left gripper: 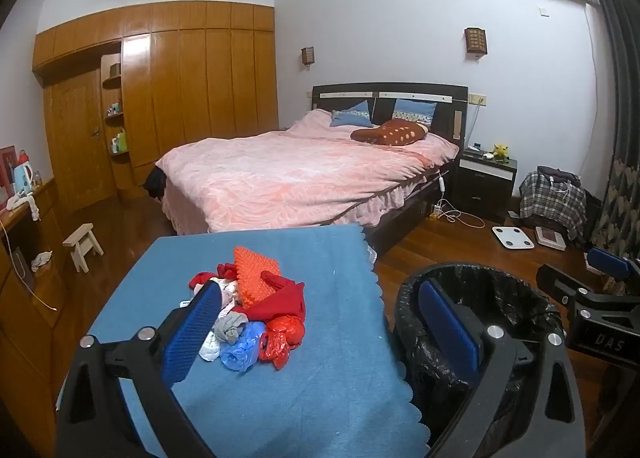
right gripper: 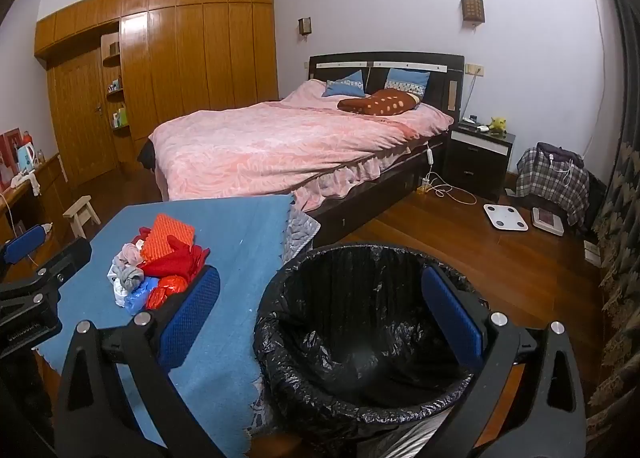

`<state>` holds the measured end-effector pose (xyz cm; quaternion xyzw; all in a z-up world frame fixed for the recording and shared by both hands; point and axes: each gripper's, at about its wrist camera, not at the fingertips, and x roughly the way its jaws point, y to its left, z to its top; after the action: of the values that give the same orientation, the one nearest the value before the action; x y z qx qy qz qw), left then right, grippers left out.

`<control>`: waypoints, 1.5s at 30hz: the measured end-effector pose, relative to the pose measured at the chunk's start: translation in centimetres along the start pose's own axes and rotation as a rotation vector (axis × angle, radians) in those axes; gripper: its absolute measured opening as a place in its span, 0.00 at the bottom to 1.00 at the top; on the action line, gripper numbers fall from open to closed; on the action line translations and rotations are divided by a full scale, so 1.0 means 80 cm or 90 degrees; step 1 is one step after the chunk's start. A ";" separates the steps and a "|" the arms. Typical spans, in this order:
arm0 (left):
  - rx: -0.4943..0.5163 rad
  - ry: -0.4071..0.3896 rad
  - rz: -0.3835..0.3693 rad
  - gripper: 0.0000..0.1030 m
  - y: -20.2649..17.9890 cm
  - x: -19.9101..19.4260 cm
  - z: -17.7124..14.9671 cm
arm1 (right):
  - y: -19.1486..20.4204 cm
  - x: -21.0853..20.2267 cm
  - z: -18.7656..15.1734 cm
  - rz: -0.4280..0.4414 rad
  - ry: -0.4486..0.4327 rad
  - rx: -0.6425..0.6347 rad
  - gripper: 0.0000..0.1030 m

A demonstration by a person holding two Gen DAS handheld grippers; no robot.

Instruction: Collect trash

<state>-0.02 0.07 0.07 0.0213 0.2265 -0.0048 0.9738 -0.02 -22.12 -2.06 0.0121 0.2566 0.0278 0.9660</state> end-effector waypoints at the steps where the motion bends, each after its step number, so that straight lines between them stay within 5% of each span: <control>1: 0.000 0.000 0.000 0.94 0.000 0.000 0.000 | 0.000 0.000 0.000 0.000 0.000 0.000 0.95; 45: 0.000 0.001 -0.001 0.94 0.002 -0.002 0.000 | -0.001 0.002 0.000 0.002 0.003 0.004 0.95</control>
<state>-0.16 0.19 0.16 0.0210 0.2273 -0.0052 0.9736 0.16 -22.22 -2.11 0.0151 0.2593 0.0286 0.9652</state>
